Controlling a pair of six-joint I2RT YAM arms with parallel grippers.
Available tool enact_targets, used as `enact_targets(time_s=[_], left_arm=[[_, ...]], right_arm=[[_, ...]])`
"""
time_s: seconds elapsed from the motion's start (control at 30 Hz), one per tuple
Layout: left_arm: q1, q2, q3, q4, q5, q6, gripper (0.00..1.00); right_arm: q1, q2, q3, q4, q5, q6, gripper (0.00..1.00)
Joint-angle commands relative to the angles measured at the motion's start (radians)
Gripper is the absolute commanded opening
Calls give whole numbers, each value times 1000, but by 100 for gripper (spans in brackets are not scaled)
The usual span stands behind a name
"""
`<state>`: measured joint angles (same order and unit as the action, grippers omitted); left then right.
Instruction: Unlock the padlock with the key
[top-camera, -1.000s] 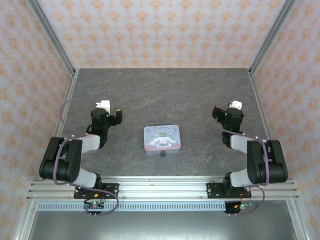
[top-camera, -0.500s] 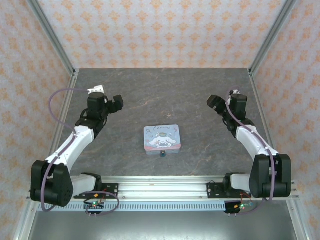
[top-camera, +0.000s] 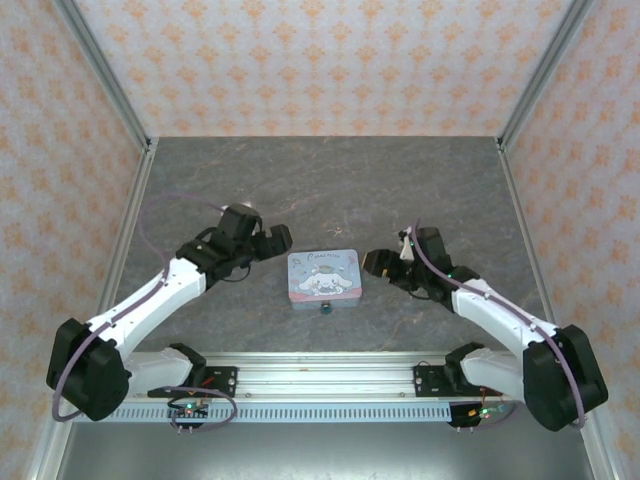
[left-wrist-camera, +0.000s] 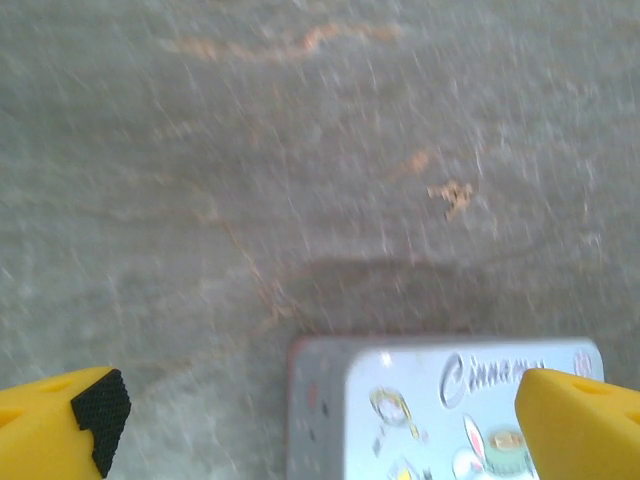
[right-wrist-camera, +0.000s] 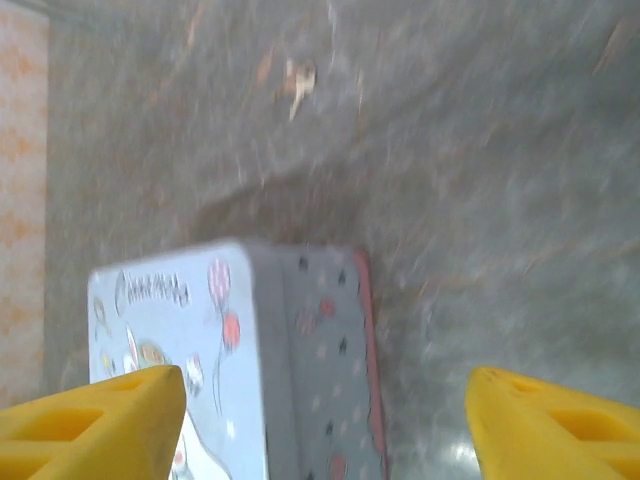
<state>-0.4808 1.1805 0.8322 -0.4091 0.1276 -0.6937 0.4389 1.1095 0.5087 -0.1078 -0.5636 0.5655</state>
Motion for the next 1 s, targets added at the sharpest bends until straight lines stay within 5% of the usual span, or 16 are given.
enact_targets(time_s=[0.0, 0.23, 0.47, 0.73, 0.97], left_arm=[[-39, -19, -32, -55, -11, -96, 100], [-111, -30, -95, -32, -17, -170, 100], [-124, -39, -120, -54, 26, -243, 100], [-114, -104, -112, -209, -124, -276, 100], [-63, -49, -94, -191, -111, -229, 100]], right_arm=[[72, -4, -26, 83, 50, 95, 72], [226, 109, 4, 197, 100, 173, 64], [347, 260, 76, 289, 127, 240, 42], [437, 484, 229, 399, 158, 340, 35], [449, 648, 393, 439, 179, 393, 34]])
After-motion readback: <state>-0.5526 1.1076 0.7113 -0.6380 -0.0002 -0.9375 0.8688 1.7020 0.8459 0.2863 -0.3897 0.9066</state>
